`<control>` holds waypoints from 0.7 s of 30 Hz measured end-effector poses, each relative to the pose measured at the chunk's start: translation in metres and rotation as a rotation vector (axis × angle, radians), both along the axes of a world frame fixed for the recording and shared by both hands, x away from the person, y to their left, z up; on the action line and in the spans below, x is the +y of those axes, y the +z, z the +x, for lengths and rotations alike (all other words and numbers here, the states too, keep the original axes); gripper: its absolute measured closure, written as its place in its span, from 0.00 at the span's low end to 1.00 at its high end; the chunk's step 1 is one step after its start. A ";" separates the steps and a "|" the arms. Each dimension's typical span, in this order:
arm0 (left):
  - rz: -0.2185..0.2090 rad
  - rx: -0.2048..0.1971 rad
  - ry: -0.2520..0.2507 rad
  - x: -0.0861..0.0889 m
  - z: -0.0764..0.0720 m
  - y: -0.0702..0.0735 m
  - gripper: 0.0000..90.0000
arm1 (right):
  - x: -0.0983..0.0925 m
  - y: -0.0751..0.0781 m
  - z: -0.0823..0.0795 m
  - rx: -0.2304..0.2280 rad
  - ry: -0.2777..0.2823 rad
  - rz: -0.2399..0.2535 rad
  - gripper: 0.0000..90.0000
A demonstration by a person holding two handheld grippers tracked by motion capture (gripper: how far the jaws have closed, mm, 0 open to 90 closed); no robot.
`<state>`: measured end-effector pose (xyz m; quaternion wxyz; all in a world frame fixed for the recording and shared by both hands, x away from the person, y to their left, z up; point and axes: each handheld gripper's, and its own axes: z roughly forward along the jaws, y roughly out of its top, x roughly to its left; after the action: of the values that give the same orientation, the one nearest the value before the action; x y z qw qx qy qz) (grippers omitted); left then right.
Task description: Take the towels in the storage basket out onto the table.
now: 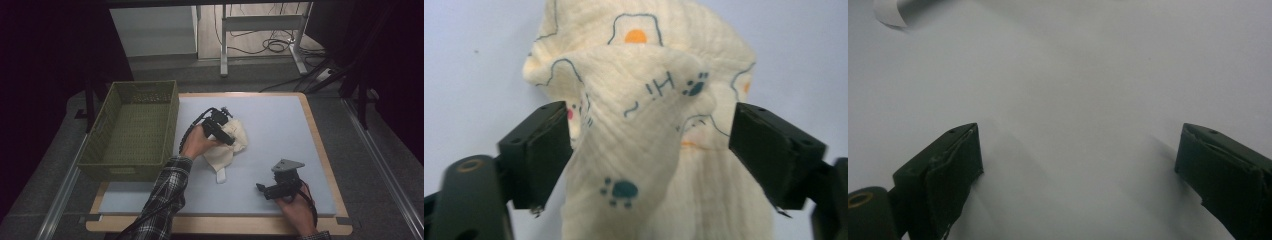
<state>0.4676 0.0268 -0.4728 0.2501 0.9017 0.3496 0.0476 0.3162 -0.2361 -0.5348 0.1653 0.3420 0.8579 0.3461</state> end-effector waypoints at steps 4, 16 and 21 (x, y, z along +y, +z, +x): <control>-0.007 -0.049 0.004 0.012 -0.014 0.014 0.17 | 0.000 0.000 0.000 0.003 0.000 0.002 0.06; -0.017 -0.121 0.001 0.040 -0.043 0.013 0.44 | -0.002 0.006 0.001 0.013 -0.018 0.008 0.32; -0.045 -0.117 -0.036 0.040 -0.043 0.009 0.67 | 0.001 0.015 0.013 0.079 0.017 0.067 0.55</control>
<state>0.4250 0.0669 -0.4639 0.2911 0.8976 0.3191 0.0878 0.3289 -0.2354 -0.5196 0.1169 0.3534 0.8546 0.3621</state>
